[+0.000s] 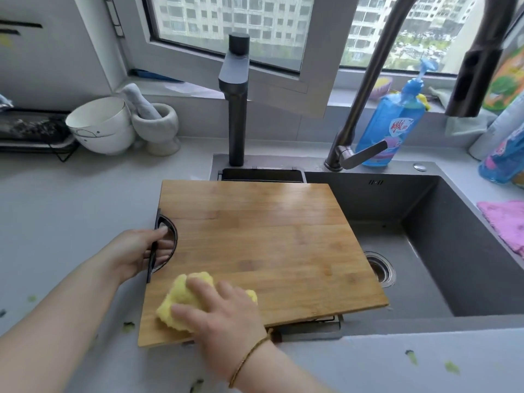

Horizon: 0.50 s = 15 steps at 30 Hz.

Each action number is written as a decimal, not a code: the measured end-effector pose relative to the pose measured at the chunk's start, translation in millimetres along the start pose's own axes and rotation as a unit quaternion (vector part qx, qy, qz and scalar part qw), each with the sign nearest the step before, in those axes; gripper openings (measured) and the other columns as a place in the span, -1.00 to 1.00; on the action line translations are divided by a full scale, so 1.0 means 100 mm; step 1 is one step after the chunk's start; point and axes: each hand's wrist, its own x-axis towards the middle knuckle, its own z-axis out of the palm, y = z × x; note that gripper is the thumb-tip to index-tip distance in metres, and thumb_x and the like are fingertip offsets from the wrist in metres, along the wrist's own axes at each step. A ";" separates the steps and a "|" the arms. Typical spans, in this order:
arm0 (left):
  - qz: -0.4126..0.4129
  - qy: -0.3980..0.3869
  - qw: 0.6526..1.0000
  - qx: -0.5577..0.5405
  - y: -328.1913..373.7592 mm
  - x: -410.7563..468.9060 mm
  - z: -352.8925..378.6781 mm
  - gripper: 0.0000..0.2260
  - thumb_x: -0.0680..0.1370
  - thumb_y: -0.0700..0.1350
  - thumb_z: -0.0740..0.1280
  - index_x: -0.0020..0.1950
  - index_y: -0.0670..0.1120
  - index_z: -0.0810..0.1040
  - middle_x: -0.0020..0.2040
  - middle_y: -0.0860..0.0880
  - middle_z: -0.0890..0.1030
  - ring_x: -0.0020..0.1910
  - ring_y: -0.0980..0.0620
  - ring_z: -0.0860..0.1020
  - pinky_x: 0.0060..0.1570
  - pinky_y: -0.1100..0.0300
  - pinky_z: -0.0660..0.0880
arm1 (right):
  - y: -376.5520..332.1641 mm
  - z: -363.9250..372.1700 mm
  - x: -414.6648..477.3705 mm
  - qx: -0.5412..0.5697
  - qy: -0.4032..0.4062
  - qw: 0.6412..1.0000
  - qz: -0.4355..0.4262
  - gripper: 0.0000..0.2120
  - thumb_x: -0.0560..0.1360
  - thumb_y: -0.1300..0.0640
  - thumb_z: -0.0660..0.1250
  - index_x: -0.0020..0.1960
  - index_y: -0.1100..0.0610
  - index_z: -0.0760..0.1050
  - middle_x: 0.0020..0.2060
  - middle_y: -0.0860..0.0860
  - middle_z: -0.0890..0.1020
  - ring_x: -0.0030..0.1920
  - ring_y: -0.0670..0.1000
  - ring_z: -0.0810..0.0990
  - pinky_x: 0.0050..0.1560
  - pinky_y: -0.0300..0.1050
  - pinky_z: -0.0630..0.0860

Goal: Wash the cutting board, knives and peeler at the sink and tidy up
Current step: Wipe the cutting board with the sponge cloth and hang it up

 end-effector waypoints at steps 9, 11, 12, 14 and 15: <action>-0.025 0.002 1.000 -0.005 -0.01 0.04 0.00 -0.80 0.59 -0.24 0.19 -0.22 -0.25 0.46 -0.28 -0.15 0.50 -0.64 0.13 0.51 -0.62 0.37 0.45 | 1.56 -0.58 -0.63 -0.028 0.095 0.926 0.363 -0.73 0.43 0.24 0.23 0.05 0.10 0.62 0.10 0.16 0.58 -0.03 0.25 0.57 -0.06 0.01 0.52; -0.045 0.000 0.998 -0.038 0.01 0.06 0.01 -0.82 0.59 -0.25 0.17 -0.17 -0.25 0.46 -0.30 -0.14 0.53 -0.62 0.13 0.53 -0.60 0.36 0.48 | 1.73 -0.72 -0.58 0.074 0.107 0.888 0.441 -0.71 0.52 0.21 0.22 0.22 0.11 0.51 0.15 0.12 0.53 0.09 0.13 0.48 0.13 -0.01 0.40; -0.053 -0.002 0.996 -0.065 0.03 0.09 0.02 -0.83 0.60 -0.27 0.15 -0.15 -0.25 0.46 -0.35 -0.12 0.57 -0.60 0.12 0.55 -0.59 0.36 0.49 | 1.82 -0.77 -0.52 0.118 0.148 0.864 0.467 -0.70 0.53 0.20 0.20 0.26 0.13 0.47 0.10 0.10 0.53 0.06 0.10 0.45 0.13 -0.01 0.38; -0.059 0.014 0.994 -0.095 0.05 0.10 0.07 -0.83 0.61 -0.28 0.10 -0.08 -0.25 0.46 -0.40 -0.08 0.63 -0.47 0.10 0.62 -0.47 0.37 0.52 | 1.98 -0.88 -0.33 0.218 0.213 0.801 0.516 -0.68 0.56 0.19 0.17 0.29 0.20 0.43 0.06 0.13 0.52 0.06 0.13 0.46 0.14 -0.01 0.38; -0.060 0.022 0.993 -0.096 0.05 0.12 0.11 -0.84 0.62 -0.28 0.08 -0.01 -0.25 0.45 -0.27 -0.11 0.65 -0.26 0.06 0.66 -0.30 0.36 0.54 | 2.02 -0.94 -0.22 0.266 0.216 0.767 0.543 -0.67 0.56 0.18 0.17 0.30 0.23 0.41 0.10 0.15 0.52 0.12 0.18 0.47 0.18 0.00 0.38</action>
